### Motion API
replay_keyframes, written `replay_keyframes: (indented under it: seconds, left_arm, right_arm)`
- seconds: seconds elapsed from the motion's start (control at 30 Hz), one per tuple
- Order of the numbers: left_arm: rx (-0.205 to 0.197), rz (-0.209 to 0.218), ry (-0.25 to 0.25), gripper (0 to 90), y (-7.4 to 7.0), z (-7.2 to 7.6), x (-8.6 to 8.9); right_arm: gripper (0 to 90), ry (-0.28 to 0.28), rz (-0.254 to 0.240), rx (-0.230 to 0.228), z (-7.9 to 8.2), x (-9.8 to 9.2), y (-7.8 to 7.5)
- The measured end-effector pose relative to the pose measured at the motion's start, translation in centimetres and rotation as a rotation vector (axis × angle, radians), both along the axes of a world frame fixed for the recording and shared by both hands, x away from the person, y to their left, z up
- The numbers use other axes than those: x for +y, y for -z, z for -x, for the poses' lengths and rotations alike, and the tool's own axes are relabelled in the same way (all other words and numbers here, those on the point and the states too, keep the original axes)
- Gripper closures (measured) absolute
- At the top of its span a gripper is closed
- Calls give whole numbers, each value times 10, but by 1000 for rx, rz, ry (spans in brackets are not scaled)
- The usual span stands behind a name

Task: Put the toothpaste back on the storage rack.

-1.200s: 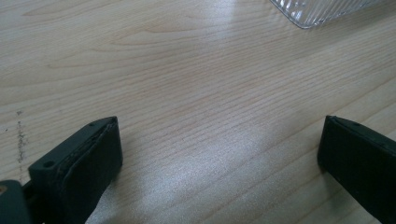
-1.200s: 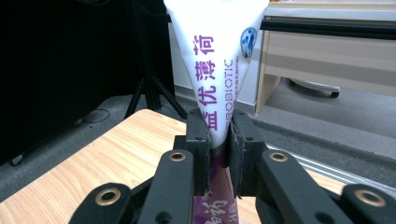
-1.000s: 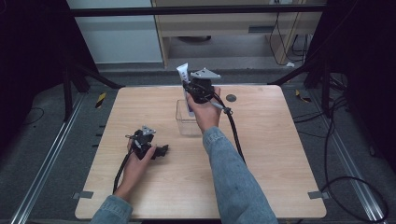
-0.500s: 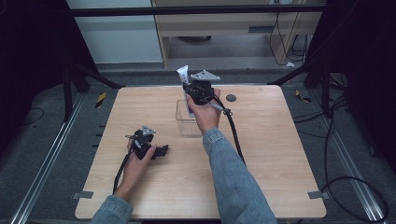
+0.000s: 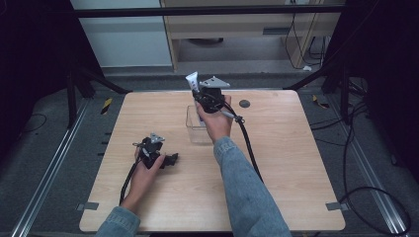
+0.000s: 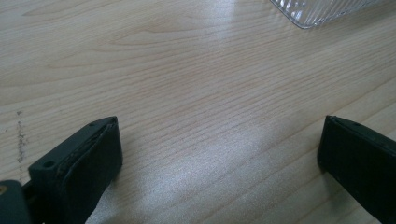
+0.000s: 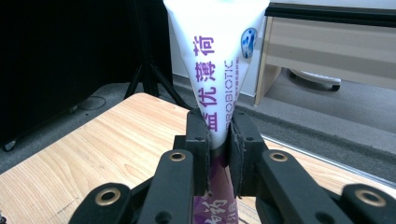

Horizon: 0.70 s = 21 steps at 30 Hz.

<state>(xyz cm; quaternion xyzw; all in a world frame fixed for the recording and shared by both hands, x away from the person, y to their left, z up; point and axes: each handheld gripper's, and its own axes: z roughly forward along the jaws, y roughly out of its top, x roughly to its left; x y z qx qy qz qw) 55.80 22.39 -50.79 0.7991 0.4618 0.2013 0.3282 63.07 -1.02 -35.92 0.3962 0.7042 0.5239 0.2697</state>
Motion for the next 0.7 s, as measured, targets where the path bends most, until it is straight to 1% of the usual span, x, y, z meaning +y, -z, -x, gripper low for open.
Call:
replay_keyframes:
  seconds: [0.1, 0.2, 0.47, 0.6, 0.7]
  left_arm:
    - [0, 0, 0, 0, 0, 0, 0]
    - [0, 0, 0, 0, 0, 0, 0]
    - [1, -3, 2, 0, 0, 0, 0]
    - [1, -3, 2, 0, 0, 0, 0]
    - [1, -2, 2, 0, 0, 0, 0]
  right_arm:
    - [798, -3, 9, 4, -1, 2, 4]
    - [798, -4, 6, 4, -1, 2, 7]
    - [797, -5, 16, 15, -1, 2, 16]
    - [797, -7, 20, 30, -3, 3, 22]
    - [797, -9, 27, 27, -2, 5, 24]
